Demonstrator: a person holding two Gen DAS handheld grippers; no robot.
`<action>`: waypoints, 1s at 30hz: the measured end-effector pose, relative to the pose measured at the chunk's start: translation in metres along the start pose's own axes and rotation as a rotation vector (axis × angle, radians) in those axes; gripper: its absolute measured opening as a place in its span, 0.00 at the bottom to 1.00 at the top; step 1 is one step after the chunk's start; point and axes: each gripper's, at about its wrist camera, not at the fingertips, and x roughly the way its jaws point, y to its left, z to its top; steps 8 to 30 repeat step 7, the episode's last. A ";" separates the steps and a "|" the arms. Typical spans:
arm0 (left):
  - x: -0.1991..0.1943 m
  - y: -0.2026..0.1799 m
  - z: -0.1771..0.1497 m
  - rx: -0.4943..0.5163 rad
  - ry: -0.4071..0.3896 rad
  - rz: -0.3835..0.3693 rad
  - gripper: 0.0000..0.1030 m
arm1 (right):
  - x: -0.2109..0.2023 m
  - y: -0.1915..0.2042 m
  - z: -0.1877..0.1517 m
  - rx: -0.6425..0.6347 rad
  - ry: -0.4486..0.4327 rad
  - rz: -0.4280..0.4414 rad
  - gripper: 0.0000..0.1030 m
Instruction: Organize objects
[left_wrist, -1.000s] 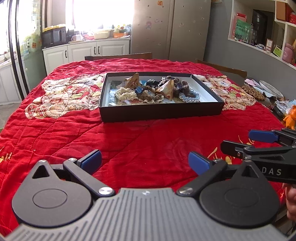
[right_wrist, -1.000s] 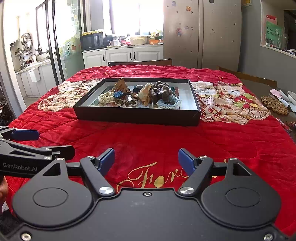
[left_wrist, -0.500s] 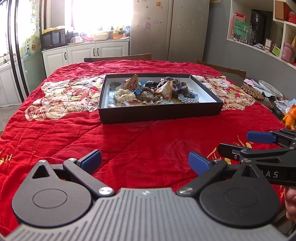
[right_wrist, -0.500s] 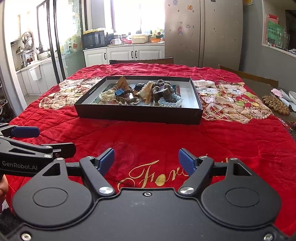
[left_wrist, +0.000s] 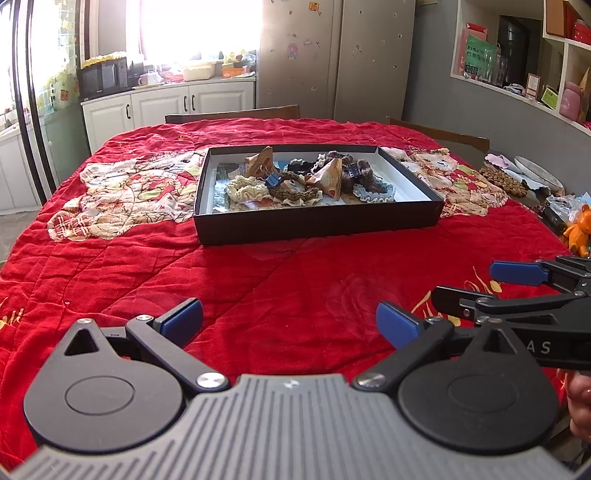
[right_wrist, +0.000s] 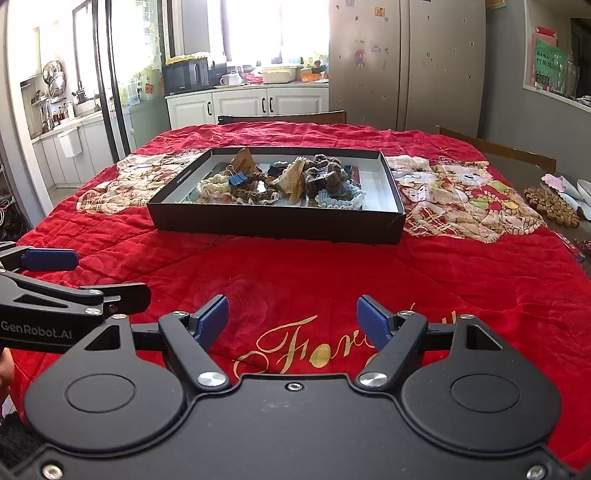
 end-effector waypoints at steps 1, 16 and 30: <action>0.000 0.000 0.000 -0.001 0.002 -0.003 1.00 | 0.000 0.000 -0.001 0.000 0.001 0.000 0.73; 0.000 0.000 -0.003 0.003 -0.014 -0.029 1.00 | 0.003 0.000 -0.003 0.002 0.014 0.001 0.73; 0.000 0.000 -0.003 0.003 -0.014 -0.029 1.00 | 0.003 0.000 -0.003 0.002 0.014 0.001 0.73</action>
